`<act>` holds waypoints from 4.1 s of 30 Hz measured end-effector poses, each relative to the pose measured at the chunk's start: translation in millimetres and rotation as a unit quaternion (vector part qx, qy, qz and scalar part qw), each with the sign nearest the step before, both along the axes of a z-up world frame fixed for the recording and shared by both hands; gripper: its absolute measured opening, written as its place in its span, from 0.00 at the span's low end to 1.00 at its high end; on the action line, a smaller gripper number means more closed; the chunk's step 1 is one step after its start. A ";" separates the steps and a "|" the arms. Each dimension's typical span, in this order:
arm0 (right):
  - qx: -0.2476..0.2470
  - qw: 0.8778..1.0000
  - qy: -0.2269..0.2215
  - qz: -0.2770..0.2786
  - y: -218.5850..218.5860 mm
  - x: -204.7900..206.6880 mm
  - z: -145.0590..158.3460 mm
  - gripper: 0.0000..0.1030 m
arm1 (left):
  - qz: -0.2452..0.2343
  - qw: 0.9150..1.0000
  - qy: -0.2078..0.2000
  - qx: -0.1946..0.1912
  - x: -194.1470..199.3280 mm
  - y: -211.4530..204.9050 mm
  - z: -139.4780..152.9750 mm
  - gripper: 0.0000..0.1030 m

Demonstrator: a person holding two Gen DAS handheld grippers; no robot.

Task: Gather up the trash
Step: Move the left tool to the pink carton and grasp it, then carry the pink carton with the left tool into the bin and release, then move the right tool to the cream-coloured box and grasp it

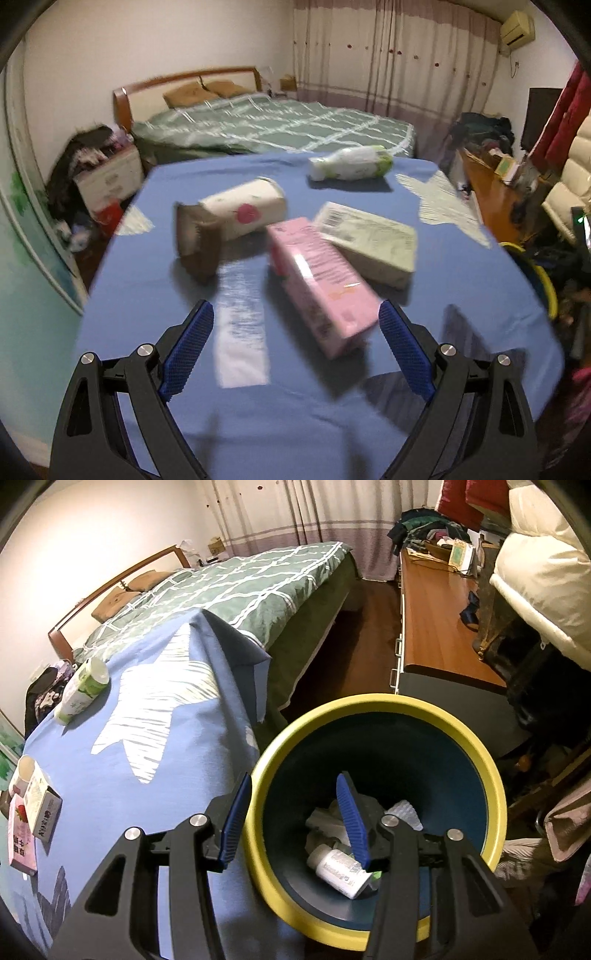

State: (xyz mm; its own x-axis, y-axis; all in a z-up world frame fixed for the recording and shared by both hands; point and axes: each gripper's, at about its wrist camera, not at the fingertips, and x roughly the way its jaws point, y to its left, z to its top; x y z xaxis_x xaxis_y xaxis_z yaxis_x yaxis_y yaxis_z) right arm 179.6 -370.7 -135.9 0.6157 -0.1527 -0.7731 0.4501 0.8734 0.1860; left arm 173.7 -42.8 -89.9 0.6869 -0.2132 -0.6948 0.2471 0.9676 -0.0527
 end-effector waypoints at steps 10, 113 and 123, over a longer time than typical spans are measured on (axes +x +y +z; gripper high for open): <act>0.008 1.000 -0.004 0.014 7.3 2.8 0.0 0.44 | 0.052 0.994 0.092 0.006 59.5 -50.1 -33.5 0.69; -0.009 0.951 -0.027 0.308 199.7 61.4 31.1 0.71 | 0.007 0.997 -0.056 -0.058 -12.0 53.2 38.1 0.86; -0.029 0.907 -0.028 0.420 267.9 106.1 23.3 0.93 | 0.011 0.996 -0.057 -0.074 -20.2 50.7 38.5 0.86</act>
State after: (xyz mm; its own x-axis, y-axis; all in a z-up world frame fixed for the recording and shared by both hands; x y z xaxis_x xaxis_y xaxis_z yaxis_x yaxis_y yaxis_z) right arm 285.7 -102.8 -112.6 0.5722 0.3480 -0.7426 -0.3863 0.9131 0.1303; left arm 153.5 7.9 -51.4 0.7652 -0.2920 -0.5738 0.2394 0.9564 -0.1674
